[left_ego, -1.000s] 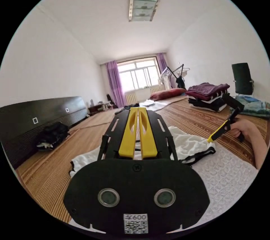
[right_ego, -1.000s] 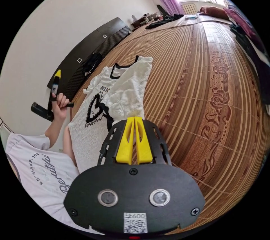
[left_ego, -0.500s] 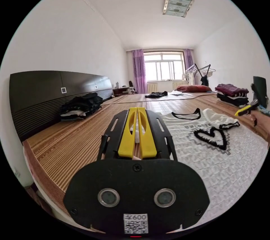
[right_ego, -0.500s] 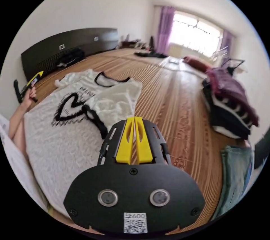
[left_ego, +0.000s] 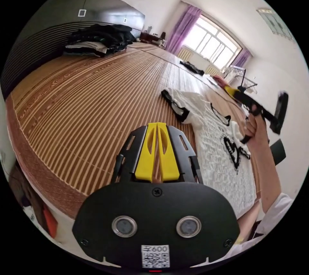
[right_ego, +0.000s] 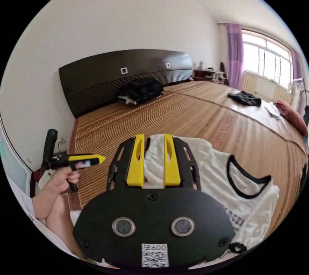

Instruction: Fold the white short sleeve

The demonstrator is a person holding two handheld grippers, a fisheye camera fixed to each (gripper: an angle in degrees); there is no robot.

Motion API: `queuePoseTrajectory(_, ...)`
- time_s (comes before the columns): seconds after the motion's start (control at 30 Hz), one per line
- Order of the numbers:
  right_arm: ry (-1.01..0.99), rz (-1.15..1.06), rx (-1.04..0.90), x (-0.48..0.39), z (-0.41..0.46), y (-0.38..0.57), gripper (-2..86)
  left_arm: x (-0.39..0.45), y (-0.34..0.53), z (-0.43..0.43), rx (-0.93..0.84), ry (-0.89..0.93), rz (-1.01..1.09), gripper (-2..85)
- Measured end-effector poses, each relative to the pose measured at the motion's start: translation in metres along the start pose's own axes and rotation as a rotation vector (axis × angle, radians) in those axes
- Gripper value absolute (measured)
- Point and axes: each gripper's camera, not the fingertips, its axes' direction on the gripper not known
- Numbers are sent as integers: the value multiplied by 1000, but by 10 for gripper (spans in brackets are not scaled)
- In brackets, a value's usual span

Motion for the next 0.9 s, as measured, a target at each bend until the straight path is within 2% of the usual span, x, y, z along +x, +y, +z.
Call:
queuePoseTrajectory(0.1, 24, 8, -159, -3, 110, -4, 76, -4, 5, -31, 48, 56, 89, 3)
queuePoseTrajectory(0.17, 105, 3, -327, 9, 187, 5, 80, -14, 7, -46, 39, 21, 87, 2)
queuePoseTrajectory(0.23, 195, -19, -408, 18, 227, 17, 73, -27, 7, -57, 19, 8, 57, 2)
queuePoseTrajectory(0.3, 260, -32, -503, 30, 261, 33, 54, -46, 6, -70, 17, 81, 11, 1)
queuePoseTrajectory(0.37, 249, -1, -493, 47, 275, 44, 23, -59, 5, -79, 33, 129, -33, 1)
queuePoseTrajectory(0.5, 270, -32, -433, 69, 265, 61, -3, -63, 0, -95, 29, 102, -48, 1)
queuePoseTrajectory(0.73, 269, 53, -248, 152, 146, 87, -8, -48, -2, -115, 18, 83, -6, 2)
queuePoseTrajectory(0.9, 235, 161, -211, 225, 69, 140, -8, -23, 8, -141, 119, 54, 66, 2)
